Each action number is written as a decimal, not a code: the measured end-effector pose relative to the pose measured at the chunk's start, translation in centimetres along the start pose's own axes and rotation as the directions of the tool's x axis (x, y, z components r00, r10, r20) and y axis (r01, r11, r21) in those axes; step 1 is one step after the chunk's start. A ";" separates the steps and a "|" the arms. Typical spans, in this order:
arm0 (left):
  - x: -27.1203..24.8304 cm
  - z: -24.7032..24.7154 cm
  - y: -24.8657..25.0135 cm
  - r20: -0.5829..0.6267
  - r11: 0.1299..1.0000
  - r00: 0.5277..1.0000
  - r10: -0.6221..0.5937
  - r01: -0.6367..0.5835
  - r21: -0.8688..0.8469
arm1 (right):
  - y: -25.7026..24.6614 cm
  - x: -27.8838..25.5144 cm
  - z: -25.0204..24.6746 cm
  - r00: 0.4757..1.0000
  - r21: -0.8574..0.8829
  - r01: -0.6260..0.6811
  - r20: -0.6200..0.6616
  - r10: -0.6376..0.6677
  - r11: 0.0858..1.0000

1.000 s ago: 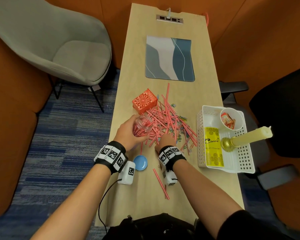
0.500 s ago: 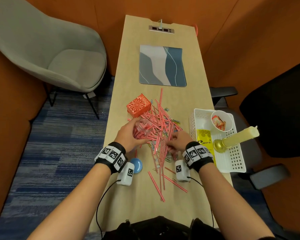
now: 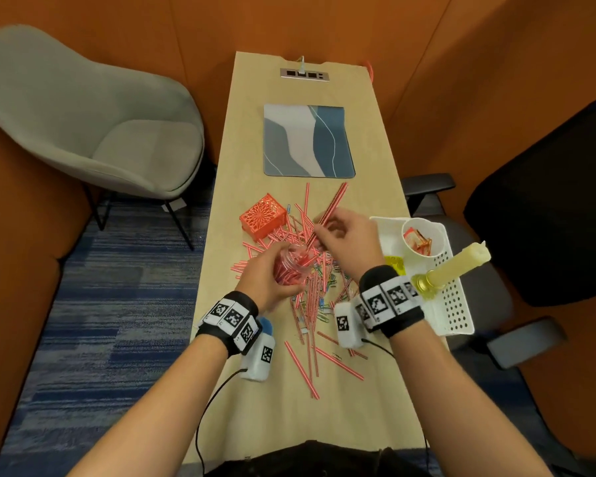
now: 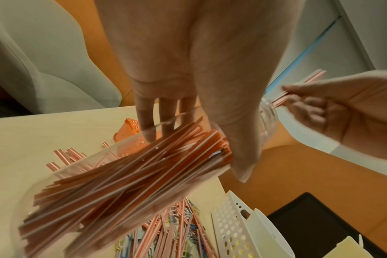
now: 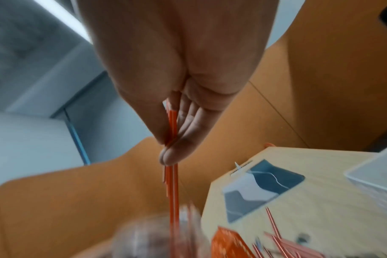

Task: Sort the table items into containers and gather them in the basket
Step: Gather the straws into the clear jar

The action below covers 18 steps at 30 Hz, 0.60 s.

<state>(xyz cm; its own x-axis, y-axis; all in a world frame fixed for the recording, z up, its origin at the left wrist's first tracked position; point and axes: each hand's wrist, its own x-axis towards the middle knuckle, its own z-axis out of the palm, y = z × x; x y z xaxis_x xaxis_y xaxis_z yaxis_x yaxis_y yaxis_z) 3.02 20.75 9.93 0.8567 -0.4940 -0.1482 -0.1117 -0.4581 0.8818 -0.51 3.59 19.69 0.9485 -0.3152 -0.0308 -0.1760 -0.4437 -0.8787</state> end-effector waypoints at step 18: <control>-3.9 1.7 0.5 -0.011 0.998 1.000 0.020 -0.021 -0.061 | 3.7 -4.7 4.9 0.943 -0.303 0.331 0.095 -0.318 0.894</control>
<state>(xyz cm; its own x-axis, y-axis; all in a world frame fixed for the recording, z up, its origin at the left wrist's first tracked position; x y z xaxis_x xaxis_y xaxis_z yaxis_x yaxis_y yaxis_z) -1.21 21.17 10.15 0.8600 -0.4947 -0.1255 -0.0983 -0.4018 0.9105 -4.33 7.50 14.23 0.9758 -0.0769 0.2047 0.0772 -0.7548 -0.6514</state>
